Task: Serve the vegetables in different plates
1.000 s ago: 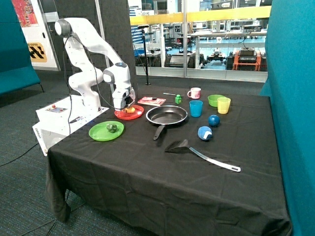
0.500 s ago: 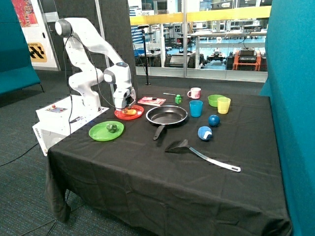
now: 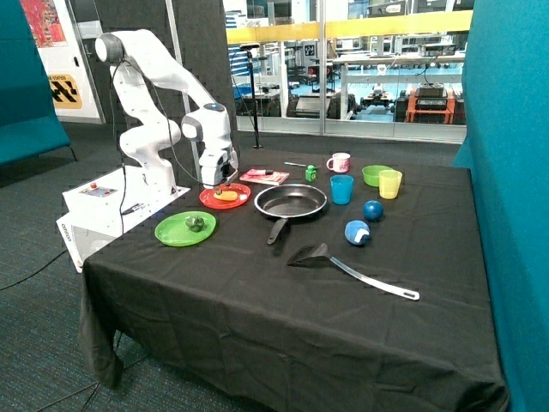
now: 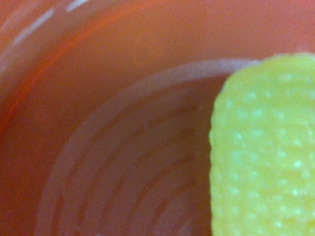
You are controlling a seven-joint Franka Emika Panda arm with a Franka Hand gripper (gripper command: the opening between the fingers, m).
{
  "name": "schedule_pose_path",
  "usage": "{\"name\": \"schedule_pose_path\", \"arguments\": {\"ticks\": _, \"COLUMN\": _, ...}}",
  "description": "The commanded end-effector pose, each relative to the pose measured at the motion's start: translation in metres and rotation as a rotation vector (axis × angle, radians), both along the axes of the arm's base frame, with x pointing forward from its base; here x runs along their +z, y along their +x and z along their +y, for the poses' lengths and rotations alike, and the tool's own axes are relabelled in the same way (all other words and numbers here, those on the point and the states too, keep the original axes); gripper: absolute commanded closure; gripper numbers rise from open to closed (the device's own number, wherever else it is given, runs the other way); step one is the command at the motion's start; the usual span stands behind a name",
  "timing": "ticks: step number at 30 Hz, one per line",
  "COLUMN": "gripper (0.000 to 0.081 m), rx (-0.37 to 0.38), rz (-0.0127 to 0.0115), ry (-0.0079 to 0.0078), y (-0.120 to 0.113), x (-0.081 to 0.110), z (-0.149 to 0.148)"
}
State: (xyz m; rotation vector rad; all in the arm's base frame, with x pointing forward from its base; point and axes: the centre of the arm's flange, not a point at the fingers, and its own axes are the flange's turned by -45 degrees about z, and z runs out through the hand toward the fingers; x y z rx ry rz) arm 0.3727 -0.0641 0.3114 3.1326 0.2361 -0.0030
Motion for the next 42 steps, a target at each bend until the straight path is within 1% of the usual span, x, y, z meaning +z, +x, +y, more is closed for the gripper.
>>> {"name": "schedule_pose_path", "arguments": {"ticks": 1, "gripper": 0.0089, "rx": 0.006, "rz": -0.0019, "ry": 0.0003, "y": 0.012, "x": 0.026, "z": -0.003}}
{"name": "schedule_pose_path", "arguments": {"ticks": 3, "gripper": 0.0117, "rx": 0.008, "rz": -0.0019, "ry": 0.0003, "y": 0.013, "x": 0.029, "z": -0.003}}
{"name": "schedule_pose_path", "arguments": {"ticks": 10, "gripper": 0.0175, "rx": 0.017, "rz": -0.0019, "ry": 0.0003, "y": 0.02, "x": 0.046, "z": -0.001}}
{"name": "schedule_pose_path", "arguments": {"ticks": 16, "gripper": 0.0203, "rx": 0.021, "rz": -0.0019, "ry": 0.0003, "y": 0.019, "x": 0.055, "z": -0.002}}
{"name": "schedule_pose_path", "arguments": {"ticks": 18, "gripper": 0.0197, "rx": 0.018, "rz": -0.0019, "ry": 0.0003, "y": 0.018, "x": 0.055, "z": -0.005}}
{"name": "schedule_pose_path", "arguments": {"ticks": 26, "gripper": 0.0216, "rx": 0.003, "rz": -0.0019, "ry": 0.0003, "y": 0.014, "x": 0.056, "z": -0.019}}
{"name": "schedule_pose_path", "arguments": {"ticks": 27, "gripper": 0.0219, "rx": 0.002, "rz": -0.0019, "ry": 0.0003, "y": 0.015, "x": 0.057, "z": -0.021}}
{"name": "schedule_pose_path", "arguments": {"ticks": 30, "gripper": 0.0174, "rx": 0.005, "rz": -0.0019, "ry": 0.0003, "y": 0.017, "x": 0.06, "z": -0.027}}
{"name": "schedule_pose_path", "arguments": {"ticks": 36, "gripper": 0.0184, "rx": 0.022, "rz": -0.0019, "ry": 0.0003, "y": 0.022, "x": 0.066, "z": -0.032}}
{"name": "schedule_pose_path", "arguments": {"ticks": 37, "gripper": 0.017, "rx": 0.024, "rz": -0.0019, "ry": 0.0003, "y": 0.024, "x": 0.067, "z": -0.032}}
{"name": "schedule_pose_path", "arguments": {"ticks": 42, "gripper": 0.0187, "rx": 0.047, "rz": -0.0019, "ry": 0.0003, "y": 0.031, "x": 0.074, "z": -0.035}}
